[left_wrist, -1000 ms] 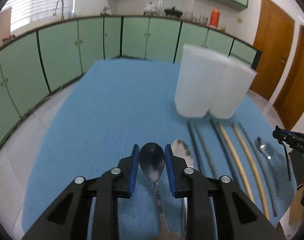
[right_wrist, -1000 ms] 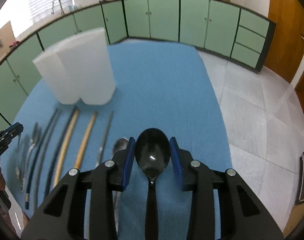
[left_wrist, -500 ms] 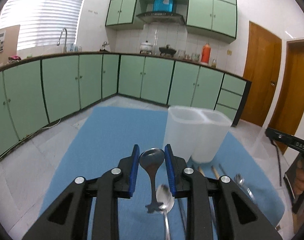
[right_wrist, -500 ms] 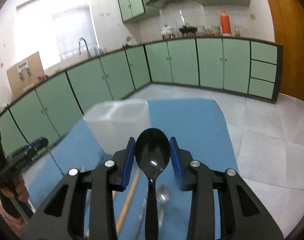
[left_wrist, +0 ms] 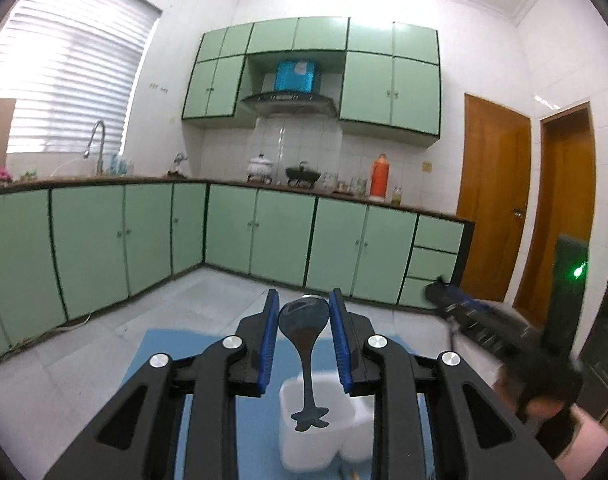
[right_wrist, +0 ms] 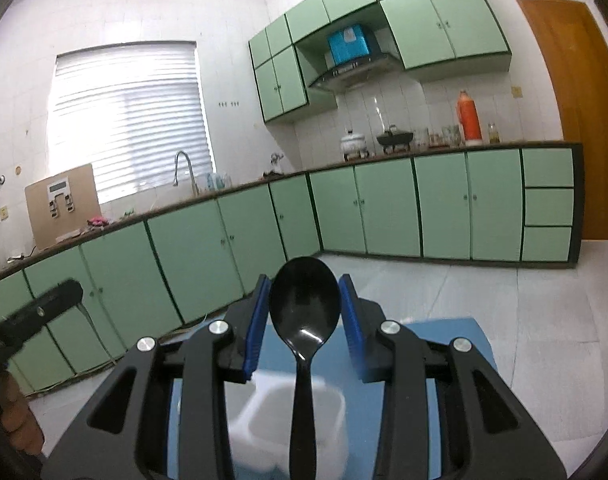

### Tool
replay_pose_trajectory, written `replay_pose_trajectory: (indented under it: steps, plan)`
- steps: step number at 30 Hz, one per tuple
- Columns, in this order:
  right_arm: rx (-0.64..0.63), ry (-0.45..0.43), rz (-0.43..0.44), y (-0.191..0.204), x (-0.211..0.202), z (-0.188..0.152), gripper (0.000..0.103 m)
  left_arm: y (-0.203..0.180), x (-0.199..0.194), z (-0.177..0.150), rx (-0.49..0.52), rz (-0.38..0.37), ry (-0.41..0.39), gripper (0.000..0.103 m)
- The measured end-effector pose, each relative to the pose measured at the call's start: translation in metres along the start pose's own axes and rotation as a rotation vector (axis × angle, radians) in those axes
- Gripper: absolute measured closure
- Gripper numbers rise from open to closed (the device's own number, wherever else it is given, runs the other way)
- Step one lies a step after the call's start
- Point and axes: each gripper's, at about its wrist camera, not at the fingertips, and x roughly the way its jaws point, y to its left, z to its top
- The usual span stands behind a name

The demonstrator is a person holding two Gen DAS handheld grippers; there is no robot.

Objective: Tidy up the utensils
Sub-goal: 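Carry both spoons to the white holder and open both tools to drop them in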

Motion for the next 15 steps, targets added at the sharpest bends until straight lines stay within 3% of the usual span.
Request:
replay_pose_trajectory:
  steps: [9, 15]
  plan:
    - [0.001, 0.051, -0.036, -0.009, 0.059, -0.023, 0.069, -0.002, 0.067, -0.022, -0.012, -0.012, 0.077, 0.078]
    - [0.040, 0.110, -0.008, -0.011, 0.052, -0.050, 0.069, 0.001, 0.080, -0.048, -0.006, -0.006, 0.141, 0.078]
